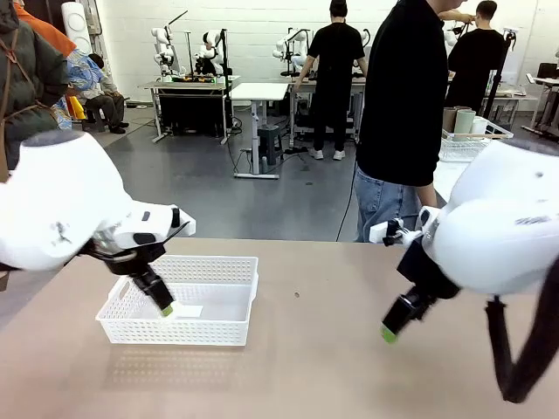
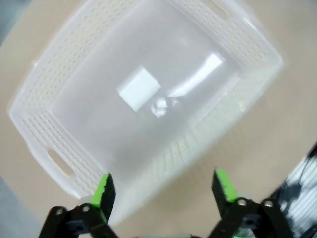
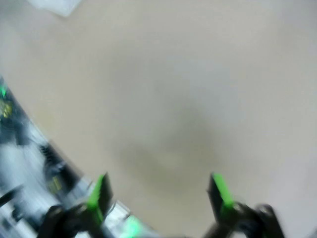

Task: Clean and organize the cups into the basket.
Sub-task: Pick up the Organizing basket and move it to the center of the table, then pick up the Reusable plastic cup from the right side of the table and place it inside the Organizing basket.

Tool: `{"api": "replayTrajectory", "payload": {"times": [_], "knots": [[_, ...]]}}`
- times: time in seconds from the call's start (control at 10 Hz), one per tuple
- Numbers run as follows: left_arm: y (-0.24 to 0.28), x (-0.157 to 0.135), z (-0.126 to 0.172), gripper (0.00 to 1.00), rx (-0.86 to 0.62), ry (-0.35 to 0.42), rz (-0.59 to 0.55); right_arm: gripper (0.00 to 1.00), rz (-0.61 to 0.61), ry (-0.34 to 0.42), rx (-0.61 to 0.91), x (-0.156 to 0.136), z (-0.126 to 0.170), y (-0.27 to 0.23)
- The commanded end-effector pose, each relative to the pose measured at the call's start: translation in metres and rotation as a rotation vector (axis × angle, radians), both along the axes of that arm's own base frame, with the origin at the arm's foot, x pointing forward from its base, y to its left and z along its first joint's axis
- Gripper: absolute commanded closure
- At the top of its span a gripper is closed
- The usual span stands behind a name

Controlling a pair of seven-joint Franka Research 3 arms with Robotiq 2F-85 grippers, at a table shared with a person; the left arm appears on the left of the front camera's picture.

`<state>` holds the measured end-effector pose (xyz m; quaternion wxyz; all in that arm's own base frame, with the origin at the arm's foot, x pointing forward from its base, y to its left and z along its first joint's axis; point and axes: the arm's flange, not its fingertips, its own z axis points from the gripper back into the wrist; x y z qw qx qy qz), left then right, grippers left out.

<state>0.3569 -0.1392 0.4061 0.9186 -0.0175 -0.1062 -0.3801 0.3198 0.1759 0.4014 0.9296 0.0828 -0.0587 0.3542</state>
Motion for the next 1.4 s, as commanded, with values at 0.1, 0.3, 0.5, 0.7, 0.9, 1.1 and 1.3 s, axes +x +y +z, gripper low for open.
{"api": "replayTrajectory", "payload": {"times": [0.1,0.3,0.5,0.7,0.9,1.1,1.3], "knots": [[0.029,-0.032,0.063,0.0,0.177,0.146,-0.114,0.0,-0.058,0.193,-0.203,-0.068,0.024,-0.037],[0.027,-0.052,0.063,0.0,0.294,-0.081,-0.03,0.0,-0.057,0.166,-0.147,-0.042,0.019,-0.024],[0.029,-0.04,0.062,0.0,0.151,0.157,-0.078,0.0,-0.057,0.166,-0.147,-0.042,0.019,-0.024],[0.04,-0.036,0.075,0.0,0.031,0.082,-0.128,0.0,0.042,0.299,0.175,-0.035,0.045,-0.052],[0.106,-0.018,0.103,0.0,-0.582,0.186,-0.205,0.0,0.346,0.388,1.024,-0.025,0.068,-0.13],[0.171,-0.01,0.109,0.0,-0.959,0.217,-0.209,0.0,0.407,0.376,1.411,-0.028,0.05,-0.21],[0.248,0.0,0.103,0.0,-1.155,0.259,-0.081,0.0,0.416,0.386,1.681,-0.034,0.023,-0.294]]}}
